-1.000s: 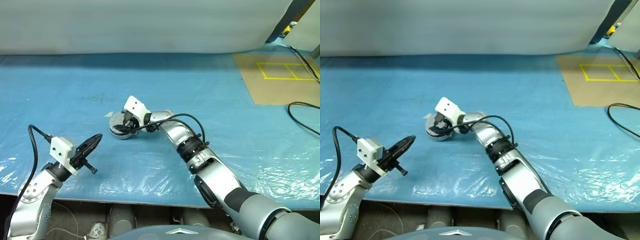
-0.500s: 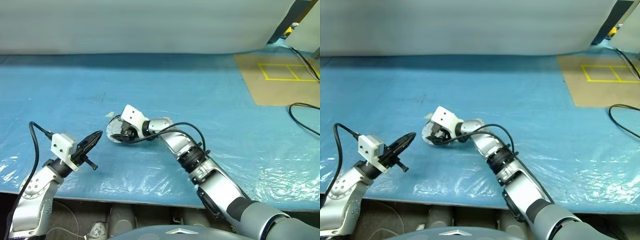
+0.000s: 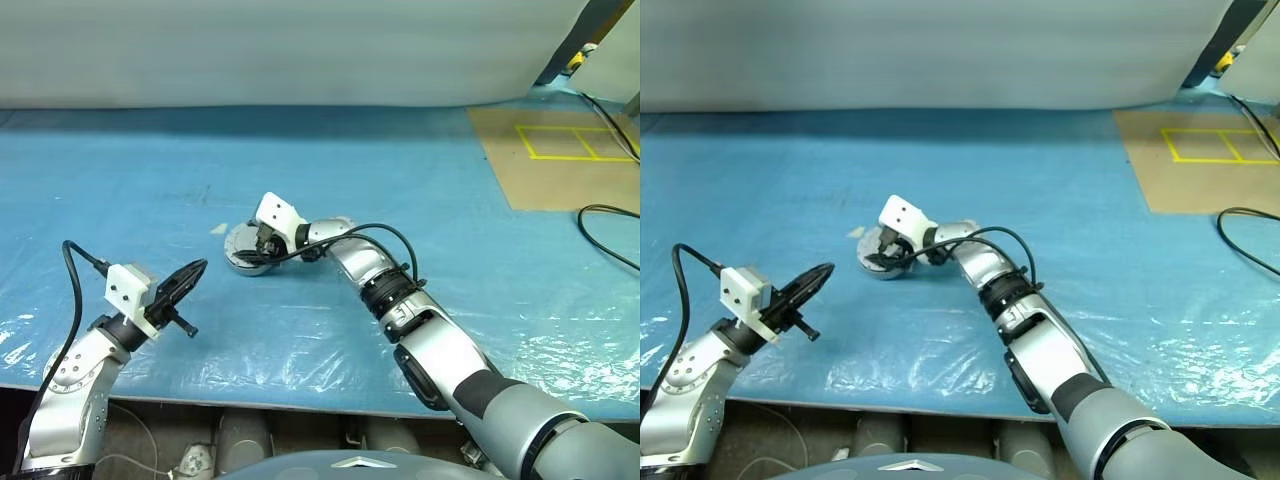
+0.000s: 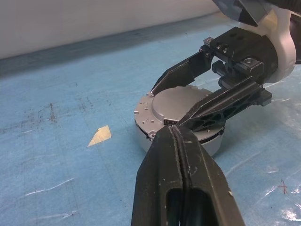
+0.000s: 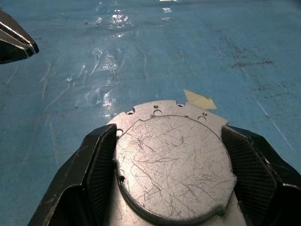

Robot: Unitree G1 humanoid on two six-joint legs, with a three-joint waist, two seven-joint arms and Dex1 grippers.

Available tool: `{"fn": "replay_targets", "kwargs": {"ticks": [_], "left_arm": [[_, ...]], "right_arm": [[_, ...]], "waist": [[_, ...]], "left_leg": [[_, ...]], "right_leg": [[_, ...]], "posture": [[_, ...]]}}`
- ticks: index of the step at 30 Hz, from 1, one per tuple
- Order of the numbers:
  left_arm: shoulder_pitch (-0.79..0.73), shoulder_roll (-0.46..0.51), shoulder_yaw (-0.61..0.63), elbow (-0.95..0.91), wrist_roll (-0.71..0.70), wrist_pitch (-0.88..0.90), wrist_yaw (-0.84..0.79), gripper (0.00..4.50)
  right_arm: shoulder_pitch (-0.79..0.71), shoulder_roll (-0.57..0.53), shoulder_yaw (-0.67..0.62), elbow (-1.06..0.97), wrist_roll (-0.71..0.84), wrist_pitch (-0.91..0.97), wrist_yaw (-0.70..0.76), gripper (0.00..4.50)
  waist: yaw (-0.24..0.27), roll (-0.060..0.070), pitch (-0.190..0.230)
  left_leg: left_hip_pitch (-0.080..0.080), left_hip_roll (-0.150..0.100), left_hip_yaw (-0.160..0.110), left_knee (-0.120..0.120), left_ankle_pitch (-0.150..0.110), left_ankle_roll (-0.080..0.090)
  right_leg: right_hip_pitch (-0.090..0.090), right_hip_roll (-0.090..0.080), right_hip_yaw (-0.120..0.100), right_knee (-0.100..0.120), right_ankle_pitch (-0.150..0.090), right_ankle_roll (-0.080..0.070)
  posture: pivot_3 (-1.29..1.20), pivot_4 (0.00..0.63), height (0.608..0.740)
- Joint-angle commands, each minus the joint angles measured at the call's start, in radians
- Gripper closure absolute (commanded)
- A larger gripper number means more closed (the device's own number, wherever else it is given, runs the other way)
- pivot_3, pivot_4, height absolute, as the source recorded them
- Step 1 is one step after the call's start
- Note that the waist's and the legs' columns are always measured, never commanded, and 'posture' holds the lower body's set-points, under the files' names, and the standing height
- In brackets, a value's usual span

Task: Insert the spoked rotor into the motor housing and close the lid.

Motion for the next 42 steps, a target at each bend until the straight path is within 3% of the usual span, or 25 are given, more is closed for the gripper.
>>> {"fn": "replay_targets", "kwargs": {"ticks": [1, 16, 42], "left_arm": [[0.013, -0.004, 0.008, -0.010, -0.001, -0.025, 0.000, 4.50], [0.005, -0.005, -0.011, -0.027, 0.003, -0.010, 0.016, 4.50], [-0.022, 0.000, -0.047, -0.045, 0.003, 0.017, 0.028, 4.50]], "right_arm": [[-0.002, 0.030, -0.013, -0.013, 0.016, -0.016, -0.012, 1.33], [0.023, 0.005, 0.012, 0.062, -0.032, -0.124, -0.017, 1.33], [0.021, 0.031, -0.065, 0.237, -0.018, -0.215, -0.029, 1.33]], "waist": [[0.000, 0.000, 0.000], [0.001, 0.000, 0.000], [0.000, 0.002, -0.001]], "left_leg": [[0.000, 0.000, 0.000, 0.000, 0.000, 0.000], [0.001, 0.001, 0.000, 0.004, 0.000, 0.000], [0.004, 0.000, 0.000, 0.008, -0.001, 0.001]], "right_leg": [[0.000, 0.000, 0.000, 0.000, -0.001, -0.001], [0.000, 0.000, 0.000, 0.004, -0.002, -0.003], [0.000, -0.001, 0.002, 0.013, -0.003, -0.004]], "posture": [[0.00, 0.150, 0.740], [0.00, 0.150, 0.740], [0.00, 0.150, 0.740]]}}
